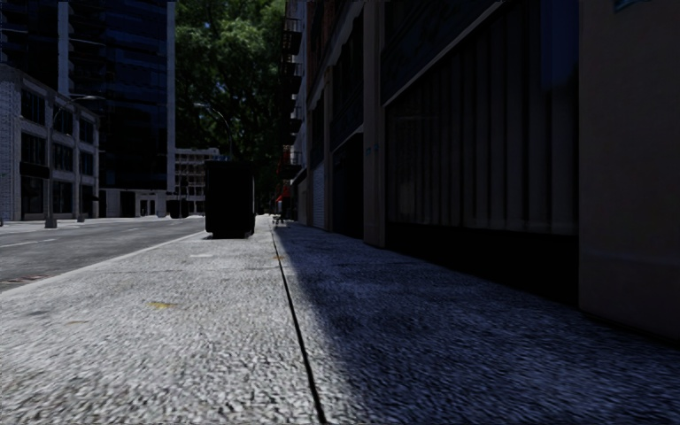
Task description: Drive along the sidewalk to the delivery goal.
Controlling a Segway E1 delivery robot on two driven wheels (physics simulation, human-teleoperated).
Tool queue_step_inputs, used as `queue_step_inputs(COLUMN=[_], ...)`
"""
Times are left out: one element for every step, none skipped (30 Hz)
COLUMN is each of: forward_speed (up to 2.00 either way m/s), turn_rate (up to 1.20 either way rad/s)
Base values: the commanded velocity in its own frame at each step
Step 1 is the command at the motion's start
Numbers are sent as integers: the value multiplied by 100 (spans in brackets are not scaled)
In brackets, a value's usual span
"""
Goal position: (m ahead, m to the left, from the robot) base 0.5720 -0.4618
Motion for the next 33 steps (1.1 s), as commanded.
queue_step_inputs(forward_speed=[199, 194, 191, 191, 189, 188, 188, 188, 188, 188, 188, 188, 187, 187, 187, 185, 184, 176, 158, 158, 112, 32, 0, 0, 0, 0, 0, 0, 0, 0, 0, 0, 0], turn_rate=[0, 0, 0, 0, 0, 0, 0, 0, 0, 0, 0, 0, 0, 0, 0, 0, 0, 0, 0, 0, 0, 0, 0, 0, 0, 0, 0, 0, 0, 0, 0, 0, 0])
